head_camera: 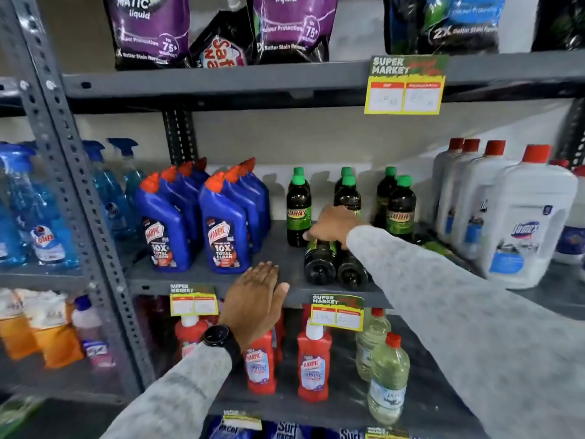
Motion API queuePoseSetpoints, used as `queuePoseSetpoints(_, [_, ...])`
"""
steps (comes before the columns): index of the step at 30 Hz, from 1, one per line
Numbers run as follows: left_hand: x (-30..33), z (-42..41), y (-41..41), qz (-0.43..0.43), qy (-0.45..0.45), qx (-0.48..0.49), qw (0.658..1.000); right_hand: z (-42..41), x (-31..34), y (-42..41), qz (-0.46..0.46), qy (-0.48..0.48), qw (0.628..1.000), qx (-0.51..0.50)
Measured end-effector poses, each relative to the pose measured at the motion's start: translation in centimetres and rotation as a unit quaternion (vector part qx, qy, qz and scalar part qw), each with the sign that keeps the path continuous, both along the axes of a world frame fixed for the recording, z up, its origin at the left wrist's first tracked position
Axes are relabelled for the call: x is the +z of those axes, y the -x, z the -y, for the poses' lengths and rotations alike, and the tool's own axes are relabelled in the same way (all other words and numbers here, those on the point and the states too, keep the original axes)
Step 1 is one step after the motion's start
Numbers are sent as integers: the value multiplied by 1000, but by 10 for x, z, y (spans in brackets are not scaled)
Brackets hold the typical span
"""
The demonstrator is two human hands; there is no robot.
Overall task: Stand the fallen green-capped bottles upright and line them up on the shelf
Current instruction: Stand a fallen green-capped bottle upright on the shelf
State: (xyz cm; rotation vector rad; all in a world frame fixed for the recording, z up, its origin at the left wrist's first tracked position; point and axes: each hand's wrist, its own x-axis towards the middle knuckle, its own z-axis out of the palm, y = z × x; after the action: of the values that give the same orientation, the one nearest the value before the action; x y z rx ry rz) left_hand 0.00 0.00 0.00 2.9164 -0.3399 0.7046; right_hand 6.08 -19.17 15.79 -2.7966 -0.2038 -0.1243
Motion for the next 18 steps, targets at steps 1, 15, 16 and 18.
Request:
queuePoseSetpoints(1, [-1,0,-1,5,1,-1,1000,-1,1,-3,-31,0,999,-8])
queuePoseSetpoints(15, [-5,-1,0,21,10,-3,1000,-4,-6,-25,-153,-160,973,-59])
queuePoseSetpoints(16, [-5,-1,0,18,11,-2,1000,-2,0,-22,-138,-171,974,-56])
queuePoseSetpoints(18, [-5,-1,-1,16,13,-1,1000,3,13,-16,-103,-201,973,-42])
